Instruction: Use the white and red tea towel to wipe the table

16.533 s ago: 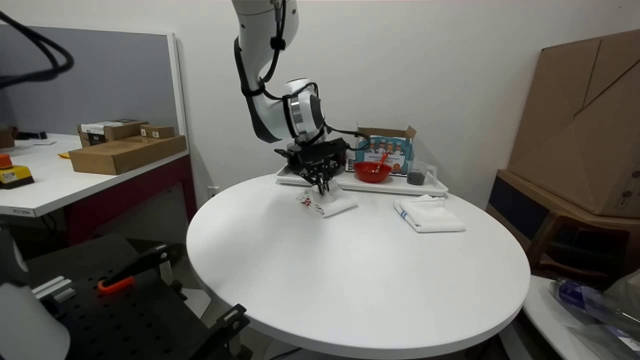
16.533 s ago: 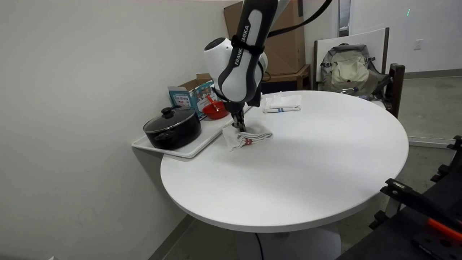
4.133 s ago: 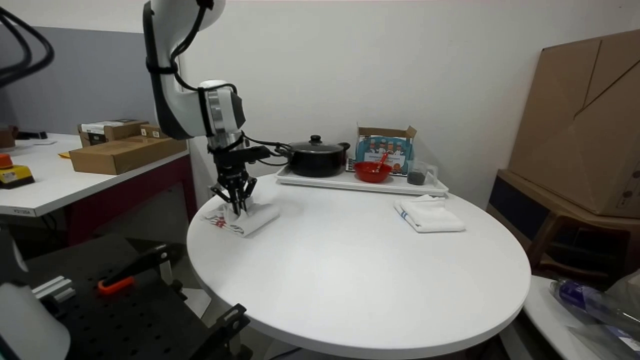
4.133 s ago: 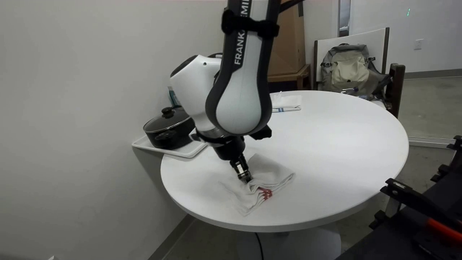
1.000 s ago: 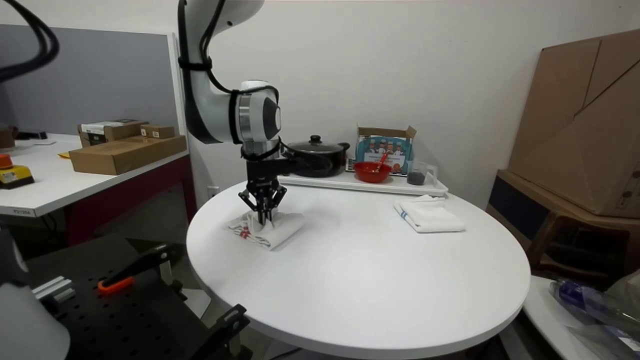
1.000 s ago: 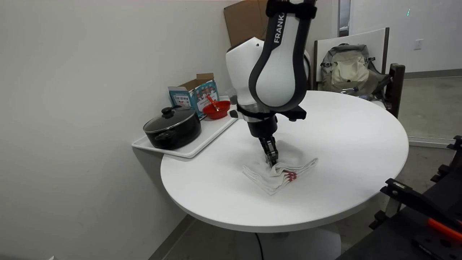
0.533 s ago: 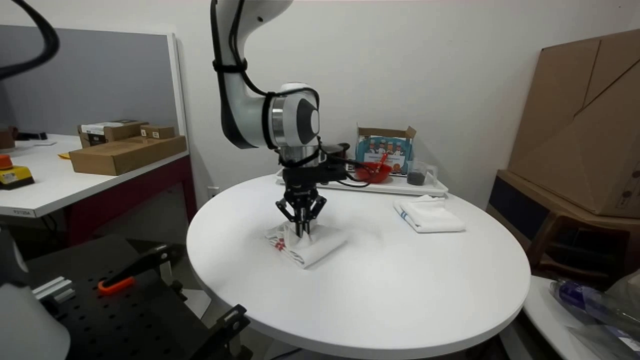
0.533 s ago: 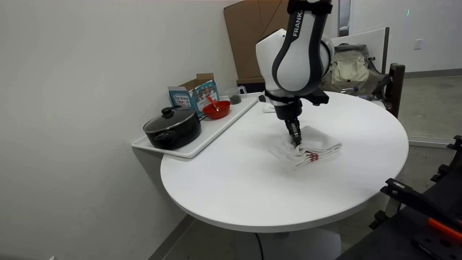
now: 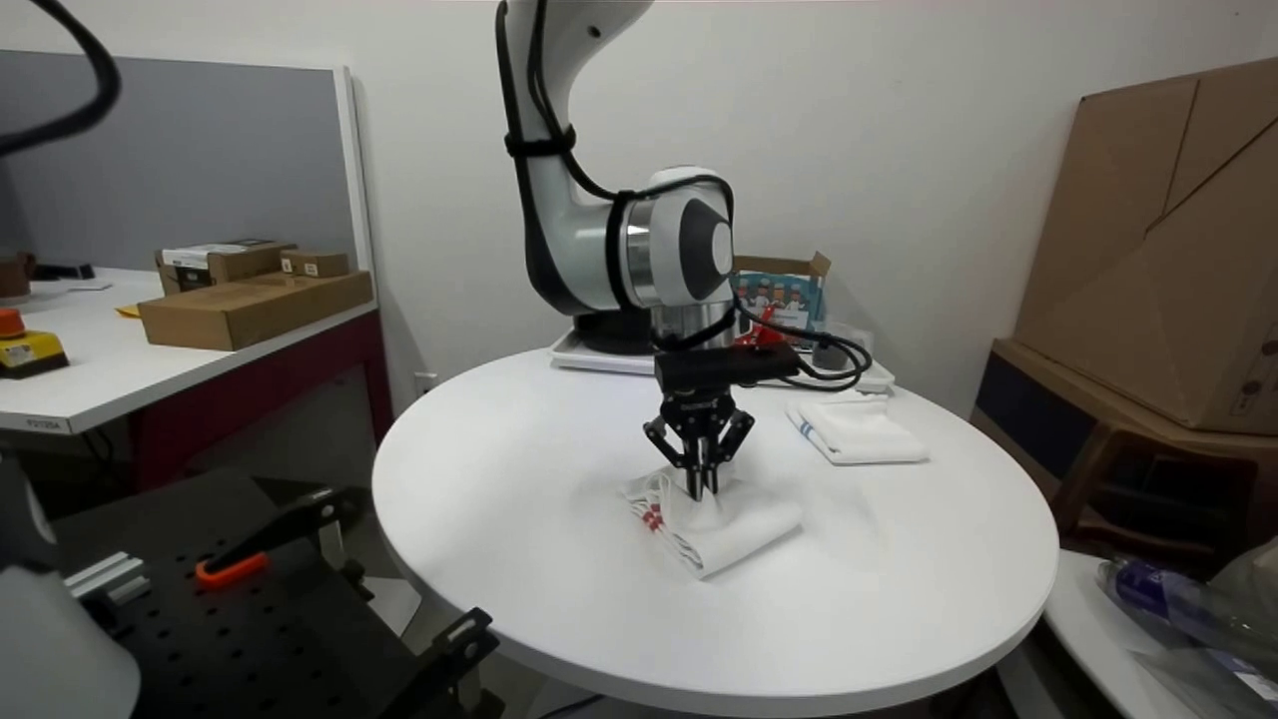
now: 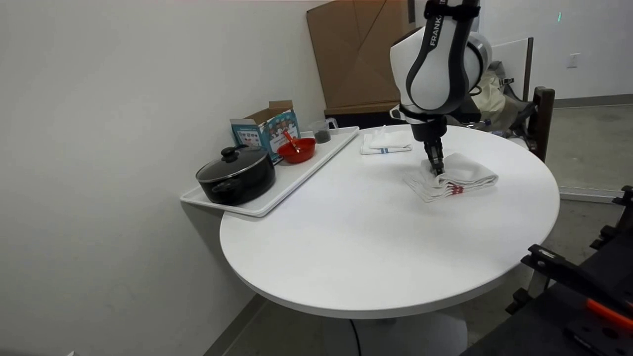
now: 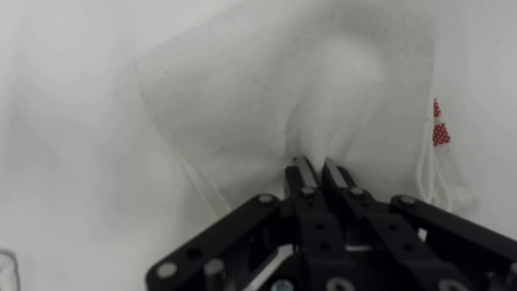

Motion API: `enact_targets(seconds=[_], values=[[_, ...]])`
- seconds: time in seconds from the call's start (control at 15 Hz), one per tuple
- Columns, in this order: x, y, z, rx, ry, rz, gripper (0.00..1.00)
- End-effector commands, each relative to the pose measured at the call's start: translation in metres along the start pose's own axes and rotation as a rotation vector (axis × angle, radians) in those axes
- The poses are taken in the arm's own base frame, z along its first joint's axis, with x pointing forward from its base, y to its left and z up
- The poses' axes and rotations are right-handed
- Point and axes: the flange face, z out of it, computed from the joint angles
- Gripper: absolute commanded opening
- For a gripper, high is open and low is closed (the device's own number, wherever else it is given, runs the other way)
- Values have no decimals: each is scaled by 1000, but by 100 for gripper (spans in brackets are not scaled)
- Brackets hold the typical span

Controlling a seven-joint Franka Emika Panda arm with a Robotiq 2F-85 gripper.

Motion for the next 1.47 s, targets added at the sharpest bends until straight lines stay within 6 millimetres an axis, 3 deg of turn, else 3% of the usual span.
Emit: enact_targets(seconds=[0.0,0.33,0.67,1.2,1.4], values=[[-17,11,2,12,2,46,5],[-39,-1,8,103,-5,81,5],[-21,-49,2,221,17,-48,5],[44,-189,-10,252,5,-438,5],[69,-228,-10,219,-9,-528,5]])
